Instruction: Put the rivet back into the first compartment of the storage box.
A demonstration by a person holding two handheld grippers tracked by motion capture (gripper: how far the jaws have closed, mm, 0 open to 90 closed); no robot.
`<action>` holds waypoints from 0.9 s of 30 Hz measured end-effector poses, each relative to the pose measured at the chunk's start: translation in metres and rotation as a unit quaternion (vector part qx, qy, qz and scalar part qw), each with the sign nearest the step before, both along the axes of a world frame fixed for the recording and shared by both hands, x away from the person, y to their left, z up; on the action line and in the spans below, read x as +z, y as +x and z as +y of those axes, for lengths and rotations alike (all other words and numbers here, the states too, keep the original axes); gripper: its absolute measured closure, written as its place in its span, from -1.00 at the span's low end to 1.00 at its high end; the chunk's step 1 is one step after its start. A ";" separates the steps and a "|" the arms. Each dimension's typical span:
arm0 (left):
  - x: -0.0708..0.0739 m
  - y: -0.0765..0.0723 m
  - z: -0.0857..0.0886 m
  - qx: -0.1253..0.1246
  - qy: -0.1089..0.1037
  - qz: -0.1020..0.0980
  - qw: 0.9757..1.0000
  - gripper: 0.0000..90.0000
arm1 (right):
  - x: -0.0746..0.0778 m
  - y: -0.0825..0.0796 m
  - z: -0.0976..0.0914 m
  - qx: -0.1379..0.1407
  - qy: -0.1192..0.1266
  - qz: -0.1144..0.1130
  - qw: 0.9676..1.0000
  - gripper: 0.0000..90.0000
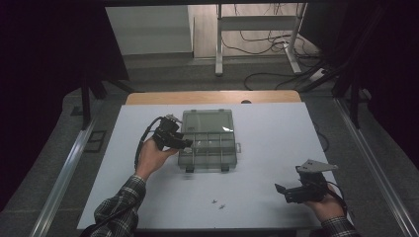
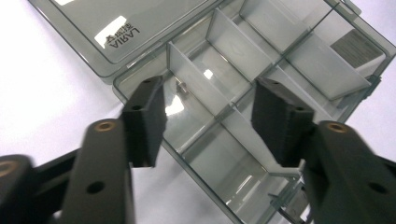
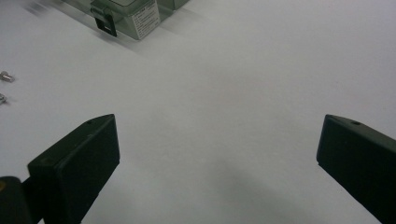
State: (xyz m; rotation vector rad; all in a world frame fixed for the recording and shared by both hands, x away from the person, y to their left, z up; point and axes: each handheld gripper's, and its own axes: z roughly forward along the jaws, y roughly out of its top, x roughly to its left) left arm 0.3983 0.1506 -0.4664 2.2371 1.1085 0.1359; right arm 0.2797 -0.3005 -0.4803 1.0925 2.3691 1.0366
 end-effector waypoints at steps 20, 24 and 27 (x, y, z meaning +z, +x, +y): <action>0.004 -0.031 0.011 0.001 -0.023 -0.010 1.000 -0.73 | 0.000 0.000 0.000 0.000 0.001 0.000 1.000 -1.00; 0.004 -0.037 0.013 0.001 -0.028 -0.011 1.000 -0.80 | 0.000 0.000 0.000 0.000 0.000 0.000 1.000 -1.00; 0.003 -0.040 0.013 -0.003 -0.025 -0.013 1.000 -0.86 | 0.000 0.000 0.000 0.000 0.000 0.000 1.000 -1.00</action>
